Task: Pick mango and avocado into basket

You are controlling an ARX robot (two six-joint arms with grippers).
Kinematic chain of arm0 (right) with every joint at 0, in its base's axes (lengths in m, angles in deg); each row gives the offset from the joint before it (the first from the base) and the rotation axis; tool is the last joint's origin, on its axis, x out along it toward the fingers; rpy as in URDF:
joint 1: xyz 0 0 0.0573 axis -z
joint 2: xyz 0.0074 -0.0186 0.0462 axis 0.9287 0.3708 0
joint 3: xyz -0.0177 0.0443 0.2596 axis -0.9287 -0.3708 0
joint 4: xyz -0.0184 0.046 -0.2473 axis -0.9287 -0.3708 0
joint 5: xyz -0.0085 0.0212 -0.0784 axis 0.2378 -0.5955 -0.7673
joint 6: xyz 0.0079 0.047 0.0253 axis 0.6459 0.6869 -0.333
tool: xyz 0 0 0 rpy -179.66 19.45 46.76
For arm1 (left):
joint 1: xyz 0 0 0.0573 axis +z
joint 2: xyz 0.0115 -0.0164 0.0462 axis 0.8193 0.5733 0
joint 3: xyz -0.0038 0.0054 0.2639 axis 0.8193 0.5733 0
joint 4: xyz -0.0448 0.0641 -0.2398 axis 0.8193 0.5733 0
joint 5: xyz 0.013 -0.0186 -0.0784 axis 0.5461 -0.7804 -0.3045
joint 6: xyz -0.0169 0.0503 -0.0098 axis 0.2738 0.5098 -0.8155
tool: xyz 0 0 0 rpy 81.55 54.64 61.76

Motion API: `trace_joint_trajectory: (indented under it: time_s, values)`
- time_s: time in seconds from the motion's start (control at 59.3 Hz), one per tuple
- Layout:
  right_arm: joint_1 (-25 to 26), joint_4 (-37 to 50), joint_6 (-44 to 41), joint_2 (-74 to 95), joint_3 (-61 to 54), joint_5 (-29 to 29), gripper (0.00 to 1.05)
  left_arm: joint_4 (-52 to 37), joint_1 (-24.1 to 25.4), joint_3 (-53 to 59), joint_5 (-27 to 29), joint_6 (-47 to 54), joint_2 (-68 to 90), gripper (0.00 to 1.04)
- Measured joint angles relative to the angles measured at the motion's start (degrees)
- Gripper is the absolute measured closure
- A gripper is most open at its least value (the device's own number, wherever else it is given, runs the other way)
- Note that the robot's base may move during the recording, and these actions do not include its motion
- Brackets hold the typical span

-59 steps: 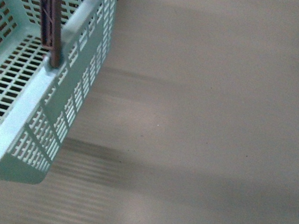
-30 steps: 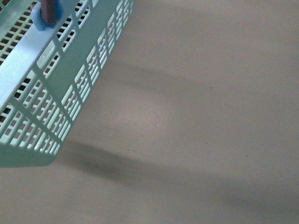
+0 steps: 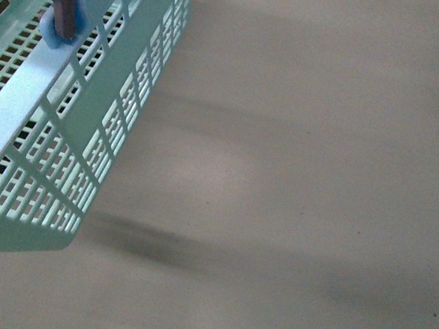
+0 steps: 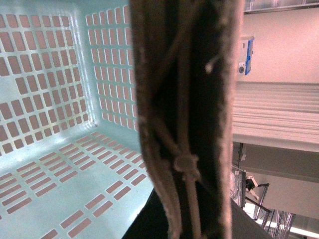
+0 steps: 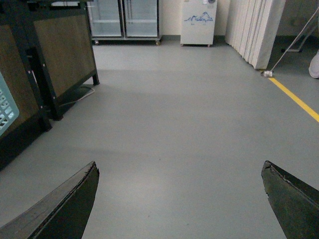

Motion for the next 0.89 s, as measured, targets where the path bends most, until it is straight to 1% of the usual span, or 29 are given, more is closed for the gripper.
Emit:
trace_joint_trajectory:
  time_s: [0.894]
  values:
    - [0.0,0.0,0.0,0.0,0.0,0.0,0.08,0.0,0.0,0.0,0.1,0.0,0.0,0.98]
